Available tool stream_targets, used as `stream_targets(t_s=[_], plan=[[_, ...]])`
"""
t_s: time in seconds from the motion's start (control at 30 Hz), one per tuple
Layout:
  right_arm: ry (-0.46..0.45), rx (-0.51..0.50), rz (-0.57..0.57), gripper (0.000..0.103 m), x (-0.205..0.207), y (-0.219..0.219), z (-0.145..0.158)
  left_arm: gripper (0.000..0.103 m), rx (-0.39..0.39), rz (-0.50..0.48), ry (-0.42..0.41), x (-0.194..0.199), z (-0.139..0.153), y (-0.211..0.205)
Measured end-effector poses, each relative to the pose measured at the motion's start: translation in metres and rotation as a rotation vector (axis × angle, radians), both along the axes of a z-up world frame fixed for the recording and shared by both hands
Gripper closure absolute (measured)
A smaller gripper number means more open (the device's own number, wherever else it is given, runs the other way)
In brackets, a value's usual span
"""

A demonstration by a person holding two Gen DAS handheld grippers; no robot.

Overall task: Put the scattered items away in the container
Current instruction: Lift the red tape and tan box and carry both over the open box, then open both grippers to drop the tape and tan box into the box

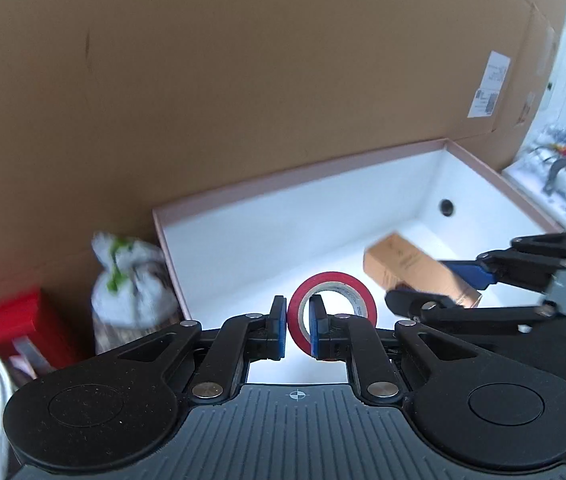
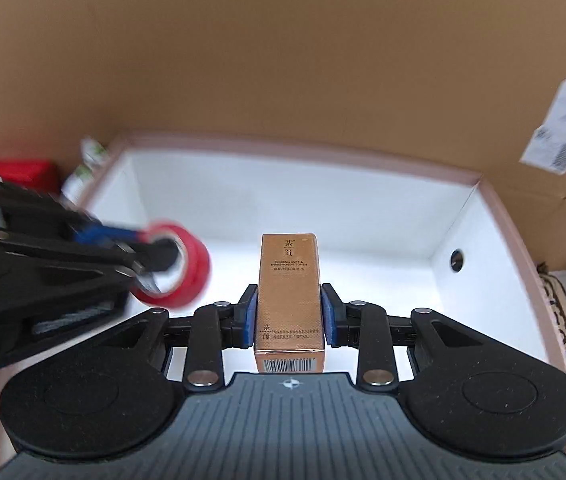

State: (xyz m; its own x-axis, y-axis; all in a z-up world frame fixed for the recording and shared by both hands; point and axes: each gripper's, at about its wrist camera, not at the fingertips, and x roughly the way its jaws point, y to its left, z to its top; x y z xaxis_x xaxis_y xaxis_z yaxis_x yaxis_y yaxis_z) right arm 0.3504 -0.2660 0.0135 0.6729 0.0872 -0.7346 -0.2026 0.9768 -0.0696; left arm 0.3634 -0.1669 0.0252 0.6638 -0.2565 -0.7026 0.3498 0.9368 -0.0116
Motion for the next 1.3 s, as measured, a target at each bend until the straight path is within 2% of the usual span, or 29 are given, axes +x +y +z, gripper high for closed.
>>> stream_targets(t_s=[0.1,0.23,0.3,0.37,0.4,0.43,0.47,0.5,0.53,0.57,0.6,0.67,0.77,0.9,1.07,1.3], plan=[[0.074,0.021,-0.012,0.067,0.018,-0.002,-0.007,0.095,0.032,-0.01,-0.011,0.003,-0.003,-0.005],[0.043,0.015,0.0,0.067,0.022,0.002,-0.004,0.095,0.049,-0.004,-0.043,0.005,-0.005,-0.007],[0.056,0.015,-0.003,0.067,0.025,0.003,-0.007,0.094,0.058,-0.001,-0.059,0.005,-0.006,-0.008],[0.09,0.037,-0.007,0.066,0.028,0.001,-0.011,0.087,0.067,0.002,-0.075,0.006,-0.007,-0.009],[0.097,0.051,-0.007,0.062,0.029,-0.001,-0.012,0.07,0.071,0.004,-0.083,0.007,-0.008,-0.01],[0.102,0.058,-0.016,0.055,0.028,-0.003,-0.012,0.067,0.076,0.005,-0.091,0.007,-0.008,-0.01],[0.098,0.05,-0.037,0.041,0.026,-0.006,-0.013,0.063,0.077,0.006,-0.099,0.007,-0.009,-0.011],[0.09,0.038,-0.059,0.034,0.024,-0.009,-0.013,0.053,0.059,0.001,-0.107,0.004,-0.006,-0.009],[0.083,0.037,-0.074,0.033,0.021,-0.013,-0.012,0.044,0.041,-0.003,-0.114,0.001,-0.004,-0.007],[0.075,0.035,-0.089,0.032,0.019,-0.017,-0.012,0.026,0.023,-0.008,-0.121,-0.001,-0.001,-0.006],[0.068,0.039,-0.103,0.029,0.016,-0.021,-0.012,0.016,0.005,-0.013,-0.128,-0.004,0.001,-0.004],[0.051,0.08,-0.125,0.023,0.01,-0.029,-0.008,0.006,-0.031,-0.022,-0.142,-0.01,0.006,-0.001],[0.048,0.106,-0.131,0.022,0.0,-0.032,-0.003,0.0,-0.038,-0.019,-0.164,-0.018,0.01,0.0],[0.038,0.11,-0.118,0.014,-0.021,-0.031,0.001,0.0,-0.038,-0.017,-0.17,-0.027,0.012,0.001],[0.023,0.072,-0.123,0.006,-0.038,-0.026,0.007,0.0,-0.024,-0.014,-0.167,-0.038,0.022,0.012],[-0.001,0.033,-0.118,0.004,-0.053,-0.019,0.023,0.0,-0.004,-0.026,-0.181,-0.068,0.033,0.027]])
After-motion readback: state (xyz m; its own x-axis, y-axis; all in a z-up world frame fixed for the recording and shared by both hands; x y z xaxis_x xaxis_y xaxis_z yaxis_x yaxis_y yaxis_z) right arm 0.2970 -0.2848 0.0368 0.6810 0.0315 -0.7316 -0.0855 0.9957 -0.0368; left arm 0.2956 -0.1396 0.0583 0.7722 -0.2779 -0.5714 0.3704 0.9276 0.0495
